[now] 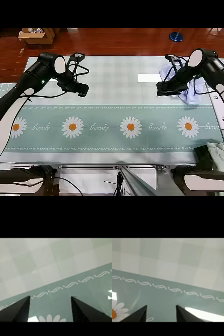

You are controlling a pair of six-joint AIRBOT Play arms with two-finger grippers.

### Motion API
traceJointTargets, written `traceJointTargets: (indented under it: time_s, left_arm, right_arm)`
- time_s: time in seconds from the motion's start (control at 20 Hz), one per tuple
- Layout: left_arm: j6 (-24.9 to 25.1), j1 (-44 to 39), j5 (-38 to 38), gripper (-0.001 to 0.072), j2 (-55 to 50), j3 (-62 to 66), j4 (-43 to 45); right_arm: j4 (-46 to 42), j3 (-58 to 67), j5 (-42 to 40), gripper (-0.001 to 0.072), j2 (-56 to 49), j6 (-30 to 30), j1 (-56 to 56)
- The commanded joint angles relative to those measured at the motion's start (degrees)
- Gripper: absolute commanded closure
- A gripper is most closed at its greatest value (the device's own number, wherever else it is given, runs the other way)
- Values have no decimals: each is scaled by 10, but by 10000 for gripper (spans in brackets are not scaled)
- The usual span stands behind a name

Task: Fold the shirts.

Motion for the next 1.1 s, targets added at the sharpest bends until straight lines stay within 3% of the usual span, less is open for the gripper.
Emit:
traceJointTargets:
  time_s: [0.0, 0.85, 1.05]
  left_arm:
    - [0, 0, 0, 116, 0, 0, 0]
    - [0, 0, 0, 116, 0, 0, 0]
    - [0, 0, 7, 116, -1, 0, 0]
  right_arm:
    - [0, 0, 0, 260, 0, 0, 0]
    - [0, 0, 0, 260, 0, 0, 0]
    - [2, 0, -32, 260, 0, 0, 0]
